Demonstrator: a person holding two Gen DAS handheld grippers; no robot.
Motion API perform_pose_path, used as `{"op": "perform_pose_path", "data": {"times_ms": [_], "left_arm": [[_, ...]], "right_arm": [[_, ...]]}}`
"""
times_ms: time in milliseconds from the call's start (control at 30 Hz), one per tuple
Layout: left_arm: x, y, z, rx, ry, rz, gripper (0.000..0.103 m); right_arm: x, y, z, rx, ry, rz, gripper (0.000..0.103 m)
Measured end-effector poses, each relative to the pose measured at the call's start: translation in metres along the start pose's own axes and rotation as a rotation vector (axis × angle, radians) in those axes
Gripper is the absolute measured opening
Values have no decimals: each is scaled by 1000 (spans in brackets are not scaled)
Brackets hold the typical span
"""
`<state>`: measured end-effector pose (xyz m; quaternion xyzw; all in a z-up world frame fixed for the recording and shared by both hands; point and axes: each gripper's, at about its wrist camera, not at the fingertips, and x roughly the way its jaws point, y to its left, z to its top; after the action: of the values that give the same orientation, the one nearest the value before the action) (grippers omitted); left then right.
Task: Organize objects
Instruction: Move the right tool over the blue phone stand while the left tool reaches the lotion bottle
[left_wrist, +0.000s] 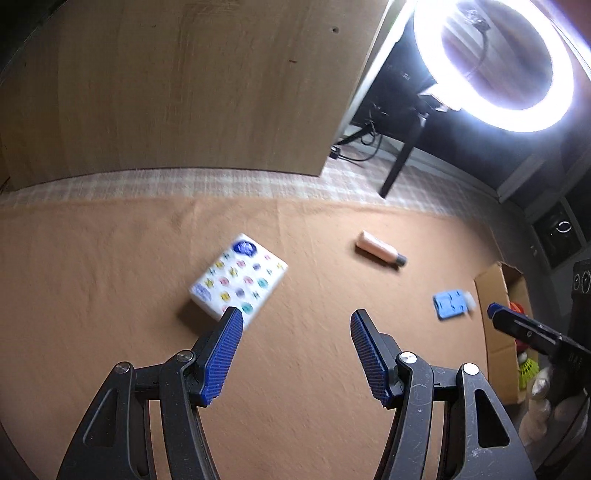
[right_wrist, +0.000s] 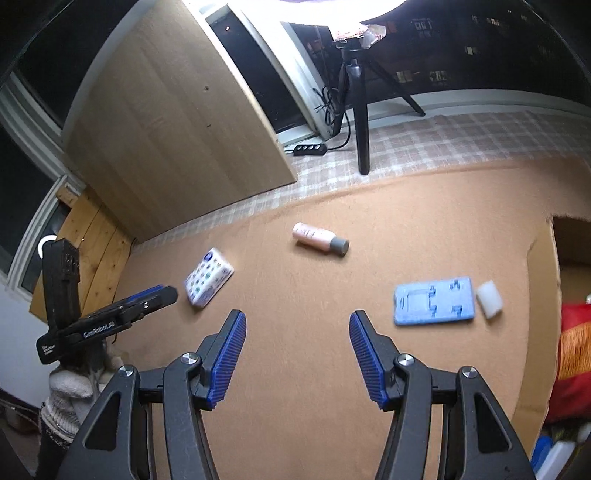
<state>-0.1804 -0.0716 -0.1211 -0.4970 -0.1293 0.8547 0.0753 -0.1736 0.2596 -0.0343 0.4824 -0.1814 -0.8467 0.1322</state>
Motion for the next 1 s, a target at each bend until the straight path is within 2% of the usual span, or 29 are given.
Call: {"op": "perform_pose_path", "data": {"times_ms": [167, 300, 500, 800, 933, 1000], "left_arm": [[16, -11, 20, 30, 4, -15, 64], [32, -32, 34, 56, 7, -44, 64], [62, -69, 43, 91, 30, -76, 64], [86, -103, 47, 113, 45, -103, 64], [94, -108, 53, 113, 49, -104, 64], [98, -110, 57, 110, 48, -108, 64]], "right_arm": [[9, -12, 27, -13, 42, -8, 54], [26, -28, 39, -81, 140, -39, 54], [57, -67, 45, -51, 240, -77, 54], [86, -95, 51, -48, 306, -168, 54], [83, -99, 43, -11, 349, -136, 54], [79, -99, 33, 41, 407, -49, 54]]}}
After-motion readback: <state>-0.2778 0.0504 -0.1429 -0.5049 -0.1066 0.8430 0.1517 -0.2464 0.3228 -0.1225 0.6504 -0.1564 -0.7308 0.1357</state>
